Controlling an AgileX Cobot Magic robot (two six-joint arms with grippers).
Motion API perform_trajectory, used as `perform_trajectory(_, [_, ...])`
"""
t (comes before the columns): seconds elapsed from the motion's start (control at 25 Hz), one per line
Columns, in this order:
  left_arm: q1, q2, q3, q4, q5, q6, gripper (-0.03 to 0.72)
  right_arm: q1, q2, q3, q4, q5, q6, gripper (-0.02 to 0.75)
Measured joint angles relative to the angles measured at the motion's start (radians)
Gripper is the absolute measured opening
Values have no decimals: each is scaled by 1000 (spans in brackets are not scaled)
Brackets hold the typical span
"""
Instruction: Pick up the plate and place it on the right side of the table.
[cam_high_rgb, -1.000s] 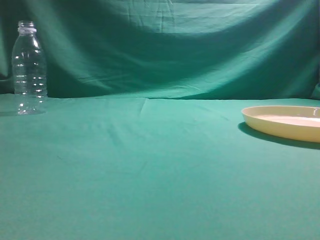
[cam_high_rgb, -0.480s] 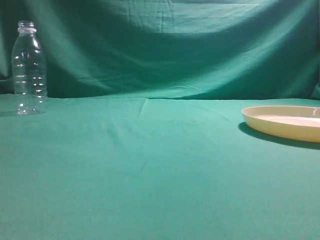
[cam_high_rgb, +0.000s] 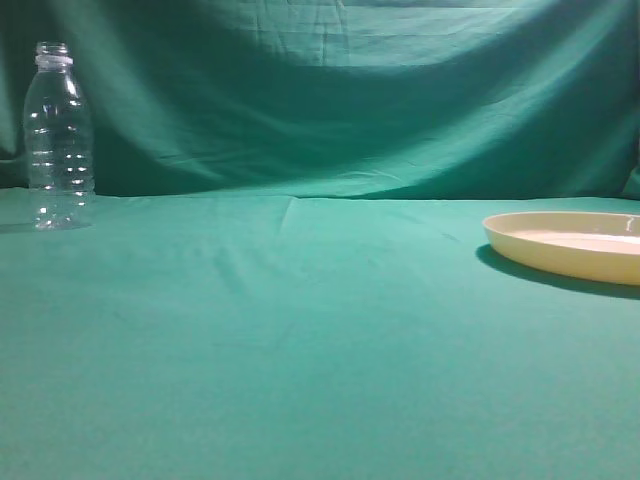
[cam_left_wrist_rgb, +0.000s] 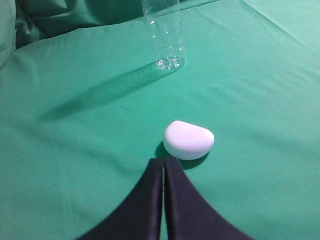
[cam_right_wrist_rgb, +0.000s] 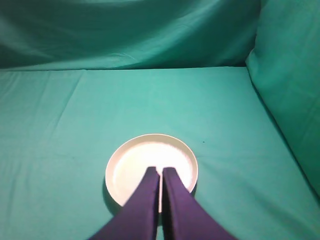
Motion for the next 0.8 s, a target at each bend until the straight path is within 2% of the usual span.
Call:
perform_trajectory(0.12, [0, 0, 0, 0, 0, 0, 0, 0, -19, 54, -11, -65, -2, 0])
perform_trajectory(0.36, [0, 0, 0, 0, 0, 0, 0, -2, -206, 330, -58, -363, -2, 0])
perform_trajectory(0.56, [0, 0, 0, 0, 0, 0, 0, -2, -347, 594, -83, -457, 6, 0])
perform_trajectory(0.8, [0, 0, 0, 0, 0, 0, 0, -2, -362, 822, -89, -607, 27, 0])
